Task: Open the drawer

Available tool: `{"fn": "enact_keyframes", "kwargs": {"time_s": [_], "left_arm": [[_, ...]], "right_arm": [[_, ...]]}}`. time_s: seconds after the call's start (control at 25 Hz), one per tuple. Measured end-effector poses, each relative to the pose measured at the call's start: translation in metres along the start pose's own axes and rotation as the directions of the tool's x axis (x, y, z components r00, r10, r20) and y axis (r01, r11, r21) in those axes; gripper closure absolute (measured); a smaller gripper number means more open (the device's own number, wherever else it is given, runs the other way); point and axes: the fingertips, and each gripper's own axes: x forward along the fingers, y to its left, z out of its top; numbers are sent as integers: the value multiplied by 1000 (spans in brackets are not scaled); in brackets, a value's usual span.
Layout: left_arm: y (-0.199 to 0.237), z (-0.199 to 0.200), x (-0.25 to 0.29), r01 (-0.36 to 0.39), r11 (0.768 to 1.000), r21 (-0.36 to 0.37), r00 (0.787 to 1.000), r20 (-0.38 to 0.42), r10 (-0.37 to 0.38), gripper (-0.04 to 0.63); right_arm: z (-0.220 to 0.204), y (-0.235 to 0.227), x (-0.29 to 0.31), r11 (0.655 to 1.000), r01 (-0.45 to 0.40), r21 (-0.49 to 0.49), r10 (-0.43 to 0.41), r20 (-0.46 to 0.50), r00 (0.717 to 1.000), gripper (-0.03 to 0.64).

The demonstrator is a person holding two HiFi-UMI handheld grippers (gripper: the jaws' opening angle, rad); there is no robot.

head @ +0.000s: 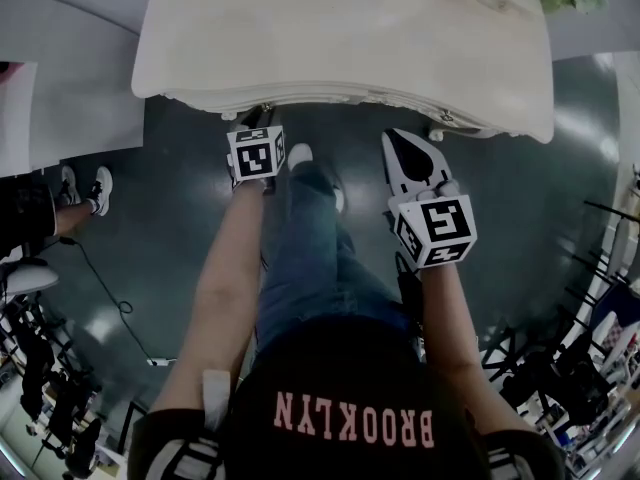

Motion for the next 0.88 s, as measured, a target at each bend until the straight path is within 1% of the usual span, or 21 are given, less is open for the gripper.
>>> {"fn": "enact_keyframes", "kwargs": {"time_s": [0.32,0.68,0.88], "left_arm": [[-4,-21,-17,19,1000,-11,1000,-21,-19,477],[-7,-47,-37,26,999,-27,999,-46,-28,477],[-9,-62,-49,42,999,-25,997,-67,-43,477]], "right_arm": [[-11,10,-19,1000,-21,-4,21,3,1000,620],[-13,24,-35,999,-39,-15,39,26,999,620],[-13,40,-41,998,-58,-29,59,33,998,620]]}}
